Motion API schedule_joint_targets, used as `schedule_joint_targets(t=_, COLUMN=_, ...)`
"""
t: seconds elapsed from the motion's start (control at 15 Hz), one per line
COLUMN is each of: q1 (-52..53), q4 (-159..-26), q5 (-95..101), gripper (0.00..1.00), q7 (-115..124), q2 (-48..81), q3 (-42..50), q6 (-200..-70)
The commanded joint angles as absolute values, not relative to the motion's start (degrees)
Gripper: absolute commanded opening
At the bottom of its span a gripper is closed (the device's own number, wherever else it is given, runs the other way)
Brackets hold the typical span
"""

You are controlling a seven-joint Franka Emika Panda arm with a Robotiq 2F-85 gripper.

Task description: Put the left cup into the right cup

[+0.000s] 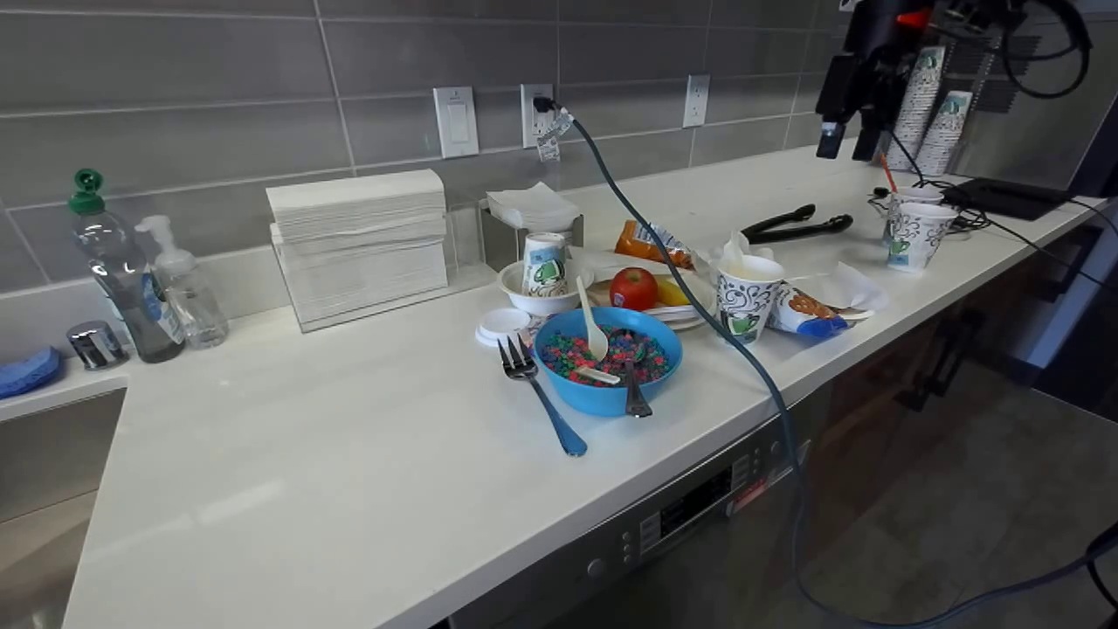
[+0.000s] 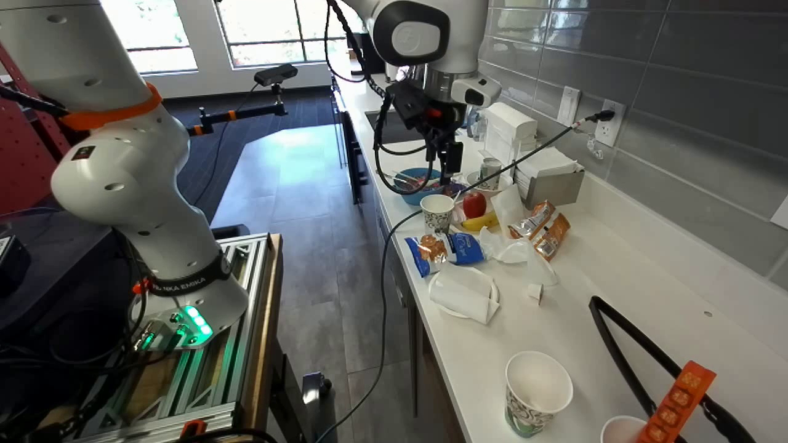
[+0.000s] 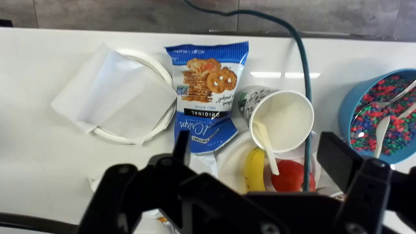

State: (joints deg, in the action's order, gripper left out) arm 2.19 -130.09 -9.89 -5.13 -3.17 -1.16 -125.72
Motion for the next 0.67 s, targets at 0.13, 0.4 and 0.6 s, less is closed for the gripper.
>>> schedule_joint_targets(t=0.13, q1=2.85, q4=-129.63, q5=-10.7, gripper=1.0, q7=-1.29, q2=3.74, q3=-2.74, q6=-134.62)
schedule_joint_targets(t=0.4, q1=3.17, q4=-129.39, q5=-10.47, gripper=1.0, q7=-0.75, q2=7.21, q3=-3.84, q6=-136.45)
schedule_joint_targets(t=0.6, q1=3.22, q4=-129.06, q5=-10.96, gripper=1.0, q7=-1.2, q2=9.03, q3=-4.45, q6=-136.73)
